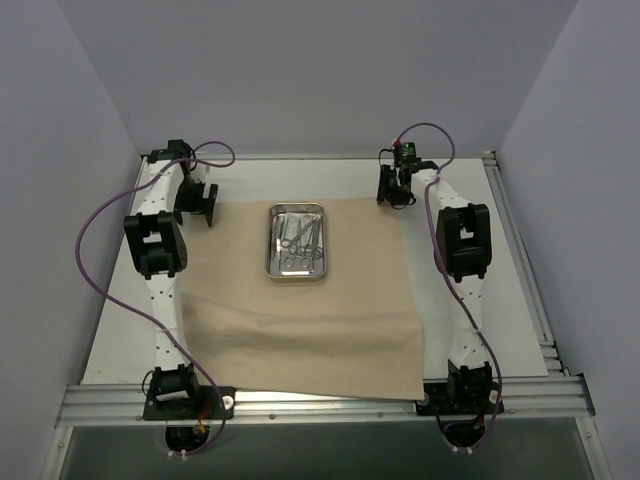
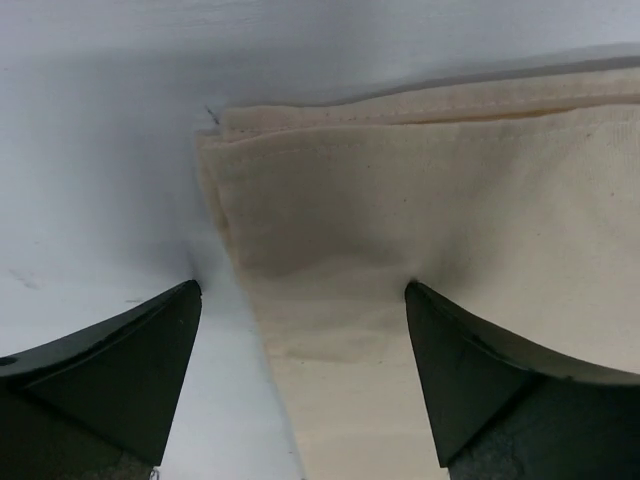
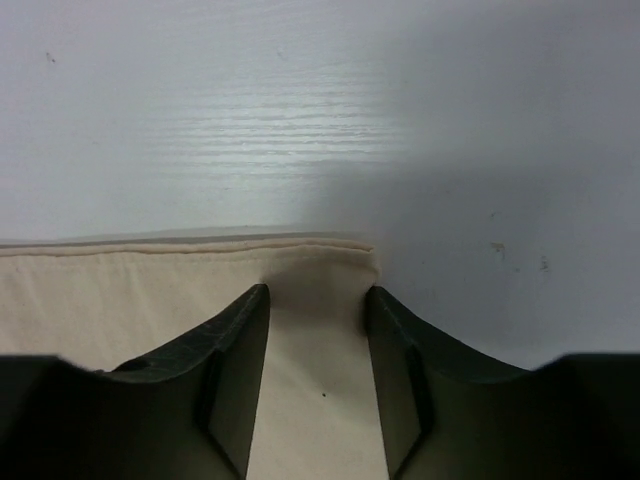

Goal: Open and lay out the surgical kit
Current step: Smooth out the surgical kit at the center of the board.

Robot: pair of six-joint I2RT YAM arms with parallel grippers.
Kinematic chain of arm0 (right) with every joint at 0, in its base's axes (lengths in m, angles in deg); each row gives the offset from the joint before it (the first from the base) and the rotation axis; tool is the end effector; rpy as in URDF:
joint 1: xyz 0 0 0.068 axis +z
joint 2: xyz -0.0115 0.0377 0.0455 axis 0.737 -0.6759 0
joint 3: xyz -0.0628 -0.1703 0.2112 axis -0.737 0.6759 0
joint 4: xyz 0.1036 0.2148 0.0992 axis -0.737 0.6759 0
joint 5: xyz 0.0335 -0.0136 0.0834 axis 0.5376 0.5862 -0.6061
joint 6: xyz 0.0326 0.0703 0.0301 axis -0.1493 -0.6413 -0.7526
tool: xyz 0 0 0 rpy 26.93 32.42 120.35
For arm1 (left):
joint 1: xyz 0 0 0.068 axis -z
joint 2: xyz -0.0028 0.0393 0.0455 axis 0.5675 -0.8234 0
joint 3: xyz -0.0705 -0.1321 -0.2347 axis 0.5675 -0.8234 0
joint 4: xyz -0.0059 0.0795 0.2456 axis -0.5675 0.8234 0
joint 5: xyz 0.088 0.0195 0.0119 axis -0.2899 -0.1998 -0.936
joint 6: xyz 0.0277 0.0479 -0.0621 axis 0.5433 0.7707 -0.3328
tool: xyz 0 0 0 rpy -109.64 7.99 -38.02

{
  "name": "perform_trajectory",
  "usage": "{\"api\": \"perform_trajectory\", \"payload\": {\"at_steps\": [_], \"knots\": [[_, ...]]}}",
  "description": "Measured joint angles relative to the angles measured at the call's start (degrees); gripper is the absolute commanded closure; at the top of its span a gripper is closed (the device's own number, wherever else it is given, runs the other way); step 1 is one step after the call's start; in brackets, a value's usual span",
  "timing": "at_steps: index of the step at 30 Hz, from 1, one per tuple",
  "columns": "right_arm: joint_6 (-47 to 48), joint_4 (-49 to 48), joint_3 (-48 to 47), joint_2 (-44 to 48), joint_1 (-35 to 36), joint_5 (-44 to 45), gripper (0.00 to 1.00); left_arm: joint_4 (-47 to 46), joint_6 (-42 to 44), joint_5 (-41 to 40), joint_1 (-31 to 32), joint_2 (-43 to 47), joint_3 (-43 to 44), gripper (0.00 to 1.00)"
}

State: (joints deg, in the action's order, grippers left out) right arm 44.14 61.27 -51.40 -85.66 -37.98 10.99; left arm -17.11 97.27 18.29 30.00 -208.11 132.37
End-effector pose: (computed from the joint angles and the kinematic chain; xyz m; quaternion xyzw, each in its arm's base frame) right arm 0.5600 0.1039 0.1512 0.0112 0.9147 0.1441 0.3775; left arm 0.5215 0.0428 0.1353 0.0356 0.9949 0.0174 0.0923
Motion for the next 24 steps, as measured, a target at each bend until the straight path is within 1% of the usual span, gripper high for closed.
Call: {"api": "perform_trajectory", "payload": {"at_steps": [1,3,4,5,7,8,10,11,14,16,20,24], "knots": [[-0.22,-0.13,0.04,-0.02,0.13,-0.17,0.73,-0.07,-0.61,0.31,0.11,0.00,0.00,0.17],[-0.46,-0.48,0.04,-0.26,0.44,-0.44,0.82,0.07,-1.27,1.27,0.35,-0.24,0.07,0.25],[-0.74,-0.61,0.04,-0.33,0.59,-0.66,0.90,0.20,-1.44,1.81,0.35,-0.37,0.26,0.30],[-0.94,-0.79,0.00,-0.42,0.61,-0.87,0.93,0.35,-1.66,2.19,0.35,-0.61,0.70,0.39],[-1.79,-0.94,-0.09,-0.57,0.44,-1.57,1.00,0.48,-1.86,3.23,0.22,-1.11,1.64,0.51],[-2.38,-1.09,-0.13,-0.72,0.26,-1.95,1.00,0.48,-1.92,3.98,0.13,-1.25,1.95,0.70],[-3.89,-1.38,-0.33,-0.96,-0.50,-2.86,1.00,0.00,-1.97,6.43,-0.17,-1.31,2.01,0.93],[-4.79,-1.53,-0.57,-1.18,-0.87,-3.52,1.00,-0.20,-2.03,7.58,-0.31,-1.36,2.01,0.97],[-7.93,-1.92,-2.43,-2.47,-2.56,-5.27,1.00,-0.98,-2.05,9.38,-0.35,-1.73,2.82,0.98],[-10.32,-2.73,-4.31,-3.96,-4.33,-6.14,1.00,-2.01,-2.10,9.99,-0.17,-3.32,5.90,0.98],[-13.70,-4.20,-11.17,-8.48,-7.26,-6.97,1.00,-6.99,-2.64,10.10,0.59,-5.25,9.51,0.98],[-15.76,-5.64,-15.19,-11.21,-8.35,-6.49,1.00,-10.45,-3.43,7.72,2.73,-5.66,11.56,0.98]]}}
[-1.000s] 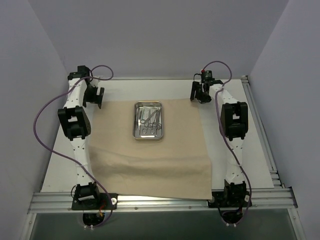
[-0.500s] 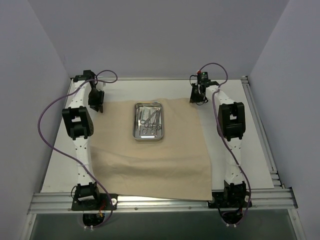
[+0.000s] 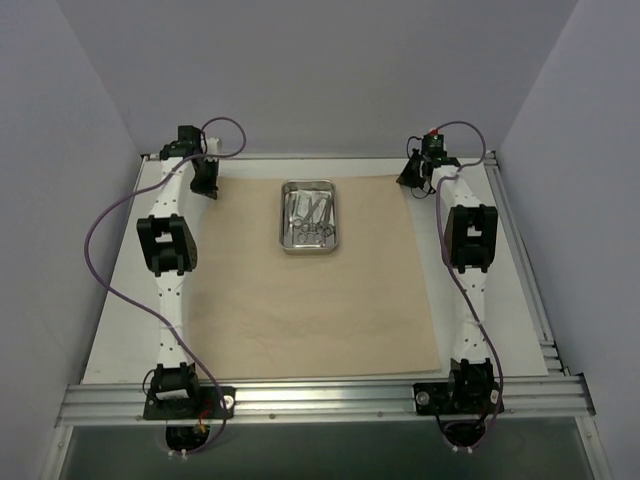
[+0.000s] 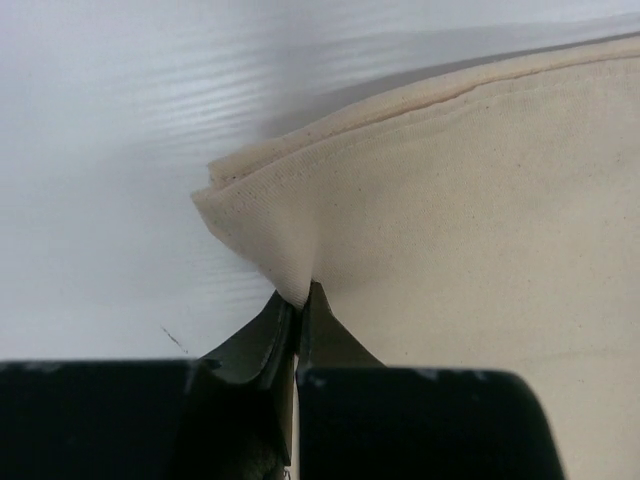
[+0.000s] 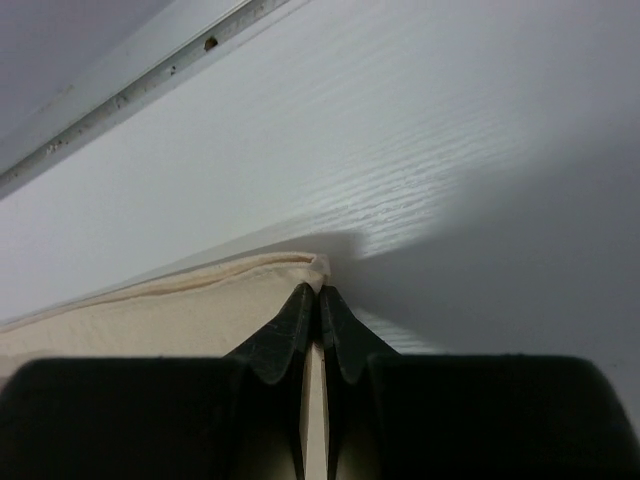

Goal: Open and lay out the surgical kit
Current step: Smooth out the surgical kit at the center of the board.

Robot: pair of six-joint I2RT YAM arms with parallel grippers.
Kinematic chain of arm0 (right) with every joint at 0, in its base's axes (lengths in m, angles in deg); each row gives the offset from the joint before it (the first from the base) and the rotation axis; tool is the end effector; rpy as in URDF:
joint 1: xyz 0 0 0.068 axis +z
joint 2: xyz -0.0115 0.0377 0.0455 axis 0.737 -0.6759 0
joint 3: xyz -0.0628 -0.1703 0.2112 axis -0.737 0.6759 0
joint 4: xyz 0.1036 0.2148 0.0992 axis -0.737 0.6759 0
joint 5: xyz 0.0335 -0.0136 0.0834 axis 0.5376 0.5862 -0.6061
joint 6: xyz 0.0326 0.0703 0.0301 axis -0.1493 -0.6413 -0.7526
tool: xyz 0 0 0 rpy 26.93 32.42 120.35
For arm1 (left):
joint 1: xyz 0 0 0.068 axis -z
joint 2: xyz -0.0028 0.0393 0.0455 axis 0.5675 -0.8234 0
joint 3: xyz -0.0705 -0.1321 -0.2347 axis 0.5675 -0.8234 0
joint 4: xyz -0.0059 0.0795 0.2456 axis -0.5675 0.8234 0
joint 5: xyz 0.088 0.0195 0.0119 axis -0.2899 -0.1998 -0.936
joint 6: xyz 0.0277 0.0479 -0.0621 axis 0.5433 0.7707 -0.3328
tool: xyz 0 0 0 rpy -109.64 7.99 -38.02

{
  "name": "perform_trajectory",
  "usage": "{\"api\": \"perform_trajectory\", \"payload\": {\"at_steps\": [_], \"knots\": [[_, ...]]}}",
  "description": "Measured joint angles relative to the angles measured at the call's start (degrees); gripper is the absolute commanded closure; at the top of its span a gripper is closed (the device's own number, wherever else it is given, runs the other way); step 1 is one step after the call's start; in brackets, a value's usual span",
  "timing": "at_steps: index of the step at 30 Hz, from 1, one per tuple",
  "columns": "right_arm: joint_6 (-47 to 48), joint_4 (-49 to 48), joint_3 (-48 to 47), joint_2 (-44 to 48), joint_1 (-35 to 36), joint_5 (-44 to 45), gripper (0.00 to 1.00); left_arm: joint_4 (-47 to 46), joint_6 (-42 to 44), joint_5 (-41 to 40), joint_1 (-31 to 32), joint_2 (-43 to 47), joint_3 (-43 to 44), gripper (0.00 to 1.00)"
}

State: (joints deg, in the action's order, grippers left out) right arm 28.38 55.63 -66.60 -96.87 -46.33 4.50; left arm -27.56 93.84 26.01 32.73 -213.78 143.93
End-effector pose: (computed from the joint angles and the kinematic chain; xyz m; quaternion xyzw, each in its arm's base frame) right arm 0.6173 0.0305 0.1465 0.1607 0.8599 0.2330 0.4247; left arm 0.5720 0.0097 0.1514 0.0436 0.9695 -0.0443 0.2371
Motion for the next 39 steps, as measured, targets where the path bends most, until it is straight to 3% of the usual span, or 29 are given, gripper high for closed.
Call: {"api": "perform_trajectory", "payload": {"at_steps": [8,10,11,12,15,20,23,27,34,39], "knots": [[-2.89,-1.86,-0.98,-0.57,-1.55,0.52,1.00,-4.59,-2.01,-3.10,2.21,-0.37,1.16,0.97],[-3.23,-2.23,-0.98,-0.57,-1.57,0.72,1.00,-4.90,-2.64,-4.15,2.69,-0.39,1.16,0.85],[-3.37,-2.40,-0.98,-0.57,-1.57,0.87,0.93,-5.03,-2.80,-4.70,2.93,-0.46,1.16,0.66],[-3.54,-2.38,-1.07,-0.57,-1.57,1.16,0.76,-5.22,-2.67,-5.22,3.19,-0.48,1.16,0.55],[-2.80,-2.36,-1.90,-0.57,-2.01,3.37,0.56,-5.38,-3.08,-6.27,3.74,-0.52,1.16,0.30],[0.28,-2.40,0.26,1.90,-3.17,7.69,0.51,-5.62,-3.34,-6.58,4.17,-0.44,1.09,0.23],[3.08,-1.53,6.49,7.26,-3.58,9.97,0.55,-6.05,-3.32,-6.43,4.63,1.36,-1.46,0.23],[8.33,0.42,17.35,19.37,-1.62,10.47,0.74,-6.40,-3.63,-4.79,5.66,7.41,-8.57,0.33],[9.14,-2.51,45.44,46.01,7.50,-1.29,0.98,-6.27,-6.47,2.10,5.77,28.24,-30.73,0.40],[7.23,-4.72,58.71,47.47,11.13,-8.31,1.00,-4.79,-4.48,2.36,5.90,36.37,-44.26,0.42]]}}
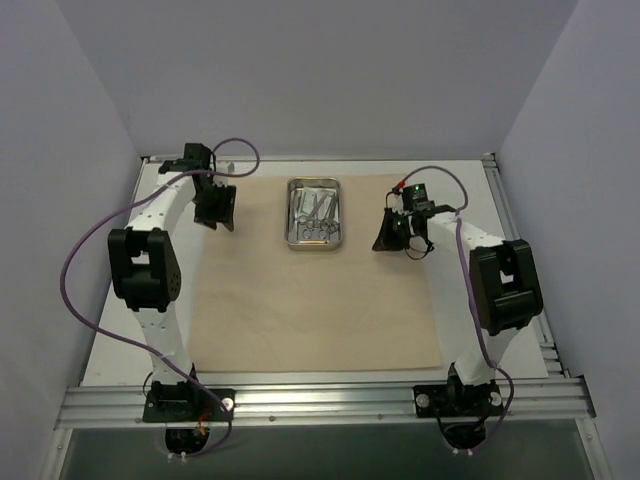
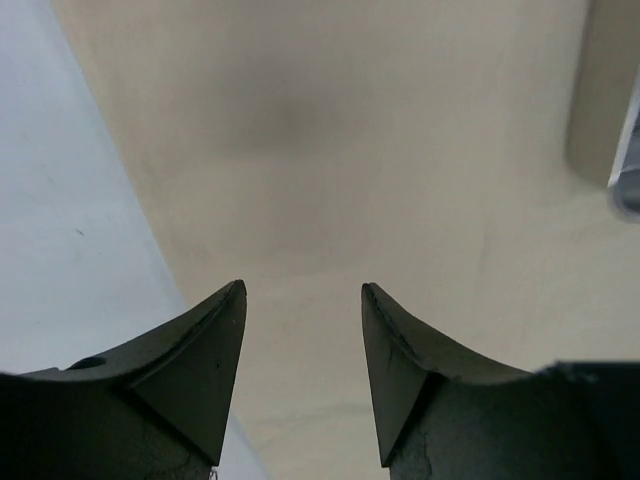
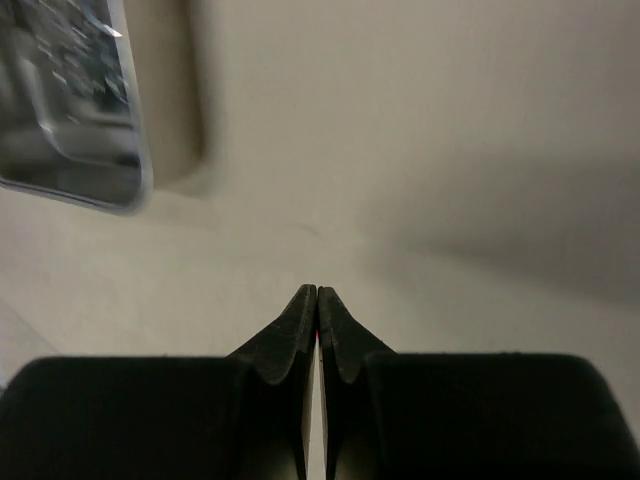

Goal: Open and lay out the surgical kit
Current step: Smooth out the surgical kit at the center of the board.

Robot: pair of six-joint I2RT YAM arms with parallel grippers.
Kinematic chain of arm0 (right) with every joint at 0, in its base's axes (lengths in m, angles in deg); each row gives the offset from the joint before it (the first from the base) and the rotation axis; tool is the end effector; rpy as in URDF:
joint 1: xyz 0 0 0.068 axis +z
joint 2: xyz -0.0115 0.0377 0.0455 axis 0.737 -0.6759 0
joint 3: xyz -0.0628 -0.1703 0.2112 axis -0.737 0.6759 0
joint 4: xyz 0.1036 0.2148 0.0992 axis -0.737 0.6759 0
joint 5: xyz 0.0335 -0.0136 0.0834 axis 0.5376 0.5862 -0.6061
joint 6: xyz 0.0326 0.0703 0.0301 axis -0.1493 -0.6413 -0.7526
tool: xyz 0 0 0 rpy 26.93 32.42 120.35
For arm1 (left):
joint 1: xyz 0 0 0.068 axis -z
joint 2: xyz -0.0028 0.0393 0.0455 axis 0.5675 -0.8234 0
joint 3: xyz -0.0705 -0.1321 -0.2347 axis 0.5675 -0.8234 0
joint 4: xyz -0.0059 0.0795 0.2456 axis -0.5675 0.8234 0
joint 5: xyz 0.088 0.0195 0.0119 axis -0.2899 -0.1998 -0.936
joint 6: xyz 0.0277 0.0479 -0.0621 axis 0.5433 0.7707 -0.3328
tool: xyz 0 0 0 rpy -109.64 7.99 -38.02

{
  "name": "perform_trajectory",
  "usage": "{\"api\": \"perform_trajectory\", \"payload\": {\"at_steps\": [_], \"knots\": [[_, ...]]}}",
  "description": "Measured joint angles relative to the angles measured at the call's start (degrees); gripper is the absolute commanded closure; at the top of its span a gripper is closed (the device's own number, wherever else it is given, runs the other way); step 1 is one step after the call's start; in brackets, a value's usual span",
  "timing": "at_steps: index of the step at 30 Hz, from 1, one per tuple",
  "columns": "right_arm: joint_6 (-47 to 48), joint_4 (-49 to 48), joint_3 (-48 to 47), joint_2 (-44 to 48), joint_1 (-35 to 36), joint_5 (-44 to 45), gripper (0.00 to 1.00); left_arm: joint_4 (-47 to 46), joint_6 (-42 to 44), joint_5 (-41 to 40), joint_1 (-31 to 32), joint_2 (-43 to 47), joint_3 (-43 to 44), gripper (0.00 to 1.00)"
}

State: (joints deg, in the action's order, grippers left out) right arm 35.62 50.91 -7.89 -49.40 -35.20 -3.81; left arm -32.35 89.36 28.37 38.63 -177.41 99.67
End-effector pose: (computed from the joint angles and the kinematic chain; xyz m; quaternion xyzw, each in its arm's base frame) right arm 0.4007 0.1159 0.2113 -0.0012 0.8916 0.2954 0.3433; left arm 0.4481 -0.0434 0.2337 0.0585 0.9733 -0.0853 0.2049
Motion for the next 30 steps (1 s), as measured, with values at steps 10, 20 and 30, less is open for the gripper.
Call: {"api": "perform_trajectory", "payload": {"at_steps": [10,20,30], "knots": [[-7.08,2.32,14.03,0.55,-0.81,1.90,1.00,-5.25,11.41,-14.19,5.99,6.84,-31.32,0.43],[-6.47,12.31,15.67,9.25,-5.11,16.92,1.00,-10.03,13.79,-19.12,5.33,12.63,-35.82,0.37],[-2.51,0.96,12.57,20.02,18.67,8.70,1.00,-10.16,14.64,-7.65,6.27,29.16,-39.34,0.36]]}}
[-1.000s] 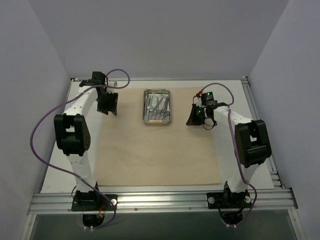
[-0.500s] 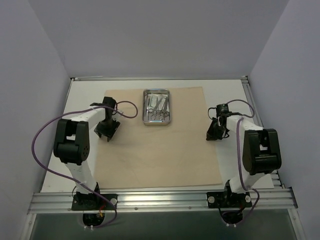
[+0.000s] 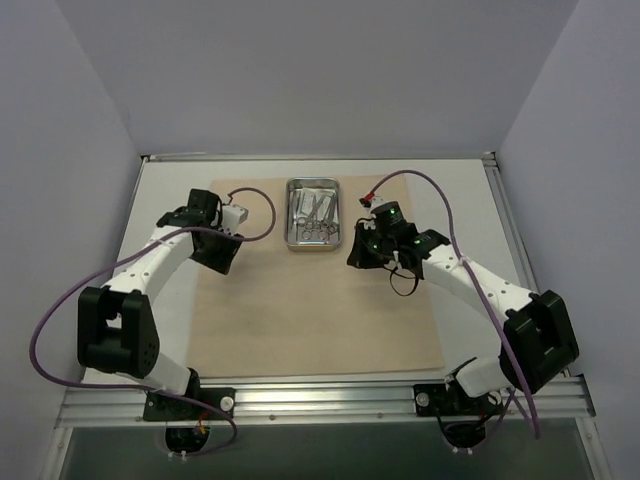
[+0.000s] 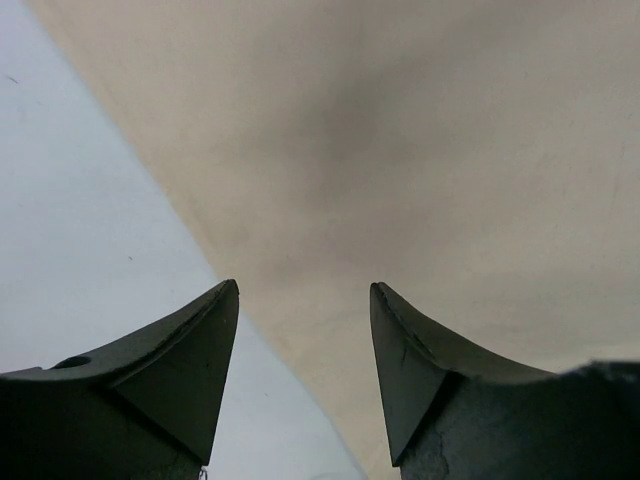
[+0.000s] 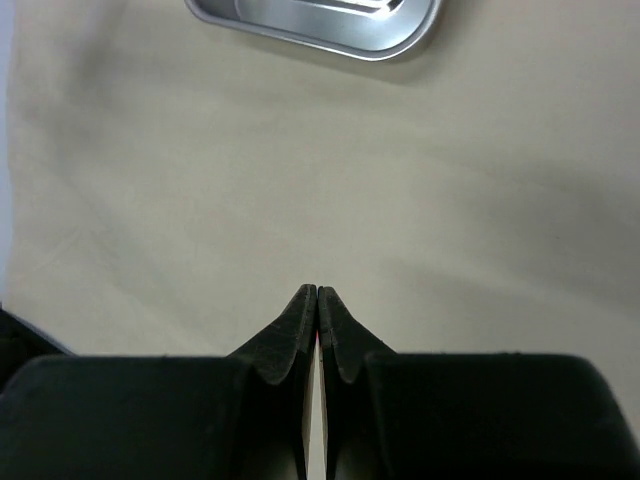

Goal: Open and lay out the surgical kit
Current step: Smooth out the surgical kit at the center of the board.

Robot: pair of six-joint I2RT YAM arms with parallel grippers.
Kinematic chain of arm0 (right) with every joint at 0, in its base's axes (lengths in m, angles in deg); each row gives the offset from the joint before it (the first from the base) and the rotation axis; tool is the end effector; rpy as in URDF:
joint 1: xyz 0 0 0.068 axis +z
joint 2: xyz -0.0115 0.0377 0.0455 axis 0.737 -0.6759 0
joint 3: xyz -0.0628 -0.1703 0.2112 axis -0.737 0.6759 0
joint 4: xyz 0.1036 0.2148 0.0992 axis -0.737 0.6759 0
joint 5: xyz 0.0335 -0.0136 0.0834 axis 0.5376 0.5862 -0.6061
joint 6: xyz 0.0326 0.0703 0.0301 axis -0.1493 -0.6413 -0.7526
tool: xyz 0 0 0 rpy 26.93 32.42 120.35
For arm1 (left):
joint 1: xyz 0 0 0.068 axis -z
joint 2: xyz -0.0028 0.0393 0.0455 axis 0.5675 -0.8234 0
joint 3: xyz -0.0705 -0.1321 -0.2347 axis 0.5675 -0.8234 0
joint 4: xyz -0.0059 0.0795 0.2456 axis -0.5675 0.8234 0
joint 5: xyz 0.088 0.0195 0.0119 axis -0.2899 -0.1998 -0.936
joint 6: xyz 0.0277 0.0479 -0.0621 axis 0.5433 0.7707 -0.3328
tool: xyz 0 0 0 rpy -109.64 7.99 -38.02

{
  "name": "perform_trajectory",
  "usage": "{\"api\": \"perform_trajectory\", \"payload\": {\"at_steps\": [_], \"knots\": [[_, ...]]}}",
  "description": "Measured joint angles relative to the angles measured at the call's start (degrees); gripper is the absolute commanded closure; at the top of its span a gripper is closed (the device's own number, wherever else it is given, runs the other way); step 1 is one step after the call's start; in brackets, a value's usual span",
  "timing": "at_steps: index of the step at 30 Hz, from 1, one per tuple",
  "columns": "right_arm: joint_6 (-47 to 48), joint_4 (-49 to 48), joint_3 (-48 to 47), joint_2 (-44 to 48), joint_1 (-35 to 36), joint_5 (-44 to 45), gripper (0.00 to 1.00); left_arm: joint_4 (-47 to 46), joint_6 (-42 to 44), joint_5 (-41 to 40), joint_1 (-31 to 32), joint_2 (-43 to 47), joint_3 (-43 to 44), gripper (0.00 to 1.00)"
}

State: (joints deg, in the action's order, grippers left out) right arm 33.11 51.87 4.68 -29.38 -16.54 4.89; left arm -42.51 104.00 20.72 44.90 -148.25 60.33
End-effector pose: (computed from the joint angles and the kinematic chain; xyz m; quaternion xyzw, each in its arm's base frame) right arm 0.2850 0.1914 0.2551 -0.1001 0.8695 0.3170 0.3654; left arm 0.3106 -0.0586 0.2178 0.2213 0.9527 -0.0049 0.2081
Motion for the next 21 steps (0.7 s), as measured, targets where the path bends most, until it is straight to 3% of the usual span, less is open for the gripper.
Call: {"api": "perform_trajectory", "payload": {"at_steps": [10,17,21], "knots": [[-1.05,-0.52,4.55,-16.09,-0.39,-1.62,1.00,-2.93,1.64,-12.02,3.28,-9.79,-7.93,0.36],[-3.93,2.73,11.23,-8.81,-11.02,-0.63,1.00,-4.52,1.95,-15.23,4.15,-9.11,-8.85,0.35],[-2.99,8.59,9.46,-5.79,-16.22,0.59,1.00,-4.15,1.95,-14.93,4.07,-8.85,-8.68,0.32]]}}
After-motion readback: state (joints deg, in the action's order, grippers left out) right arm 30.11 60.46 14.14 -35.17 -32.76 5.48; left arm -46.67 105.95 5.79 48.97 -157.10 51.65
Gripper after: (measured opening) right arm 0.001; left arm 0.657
